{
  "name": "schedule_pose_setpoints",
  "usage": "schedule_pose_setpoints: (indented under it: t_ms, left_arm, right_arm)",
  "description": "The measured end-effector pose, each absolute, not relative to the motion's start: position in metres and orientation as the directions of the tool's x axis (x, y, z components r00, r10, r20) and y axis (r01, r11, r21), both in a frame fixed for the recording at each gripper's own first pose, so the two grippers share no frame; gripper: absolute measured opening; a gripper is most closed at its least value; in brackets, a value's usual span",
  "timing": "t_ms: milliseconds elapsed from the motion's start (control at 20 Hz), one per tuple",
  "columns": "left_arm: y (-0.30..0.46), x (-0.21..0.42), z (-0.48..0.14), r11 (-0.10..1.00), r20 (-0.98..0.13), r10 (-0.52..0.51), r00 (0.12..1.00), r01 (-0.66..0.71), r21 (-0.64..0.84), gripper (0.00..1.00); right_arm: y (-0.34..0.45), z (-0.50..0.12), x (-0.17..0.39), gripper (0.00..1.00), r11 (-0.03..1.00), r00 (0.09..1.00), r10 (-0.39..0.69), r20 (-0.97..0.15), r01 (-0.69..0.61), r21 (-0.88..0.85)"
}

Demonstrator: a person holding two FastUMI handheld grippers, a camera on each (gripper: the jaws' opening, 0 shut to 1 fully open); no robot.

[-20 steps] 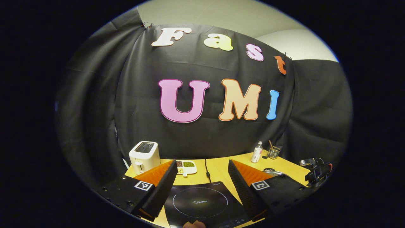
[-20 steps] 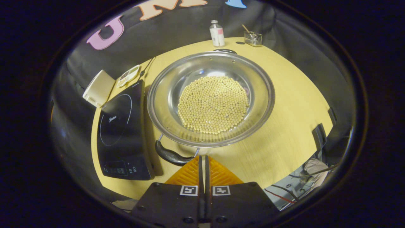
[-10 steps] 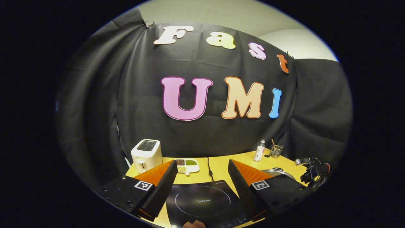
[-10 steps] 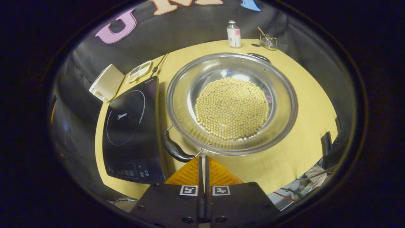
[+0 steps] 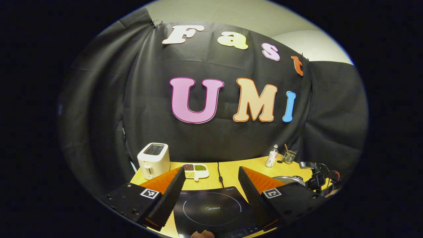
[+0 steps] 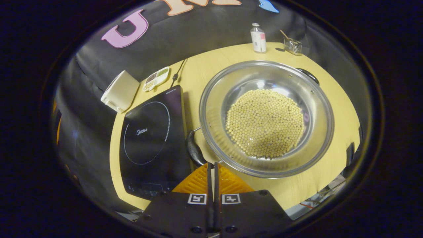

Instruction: First push the handle of the pot to place it horizontally, then grasp the pot with both hands and set it on the induction cooktop.

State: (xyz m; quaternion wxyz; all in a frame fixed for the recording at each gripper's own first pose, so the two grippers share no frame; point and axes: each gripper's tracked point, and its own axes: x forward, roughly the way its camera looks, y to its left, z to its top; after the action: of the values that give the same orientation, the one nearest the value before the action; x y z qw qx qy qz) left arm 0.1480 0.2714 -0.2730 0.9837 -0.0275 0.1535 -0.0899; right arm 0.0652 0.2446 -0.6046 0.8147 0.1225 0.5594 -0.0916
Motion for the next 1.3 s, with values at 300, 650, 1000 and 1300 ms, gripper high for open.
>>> schedule_pose_setpoints:
  t_ms: [300, 650, 1000, 1300]
  left_arm:
    - [0.272, 0.147, -0.274, 0.983, -0.305, -0.182, 0.935, 0.166, -0.077, 0.97]
    - [0.260, 0.149, -0.269, 0.978, -0.305, -0.207, 0.930, 0.202, -0.049, 0.97]
    - [0.220, 0.139, -0.284, 0.959, -0.372, -0.284, 0.884, 0.268, -0.095, 0.98]
    - [0.184, 0.126, -0.318, 0.952, -0.466, -0.307, 0.829, 0.276, -0.137, 0.98]
  right_arm:
    - [0.255, -0.612, 0.086, 0.03, 0.949, 0.369, 0.009, -0.929, 0.291, 0.124]
    - [0.243, -0.595, 0.092, 0.03, 0.947, 0.408, 0.005, -0.913, 0.290, 0.135]
    - [0.175, -0.564, 0.100, 0.00, 0.963, 0.488, -0.134, -0.863, 0.269, 0.003]
    - [0.101, -0.526, 0.119, 0.22, 0.966, 0.561, -0.223, -0.797, 0.239, -0.103]
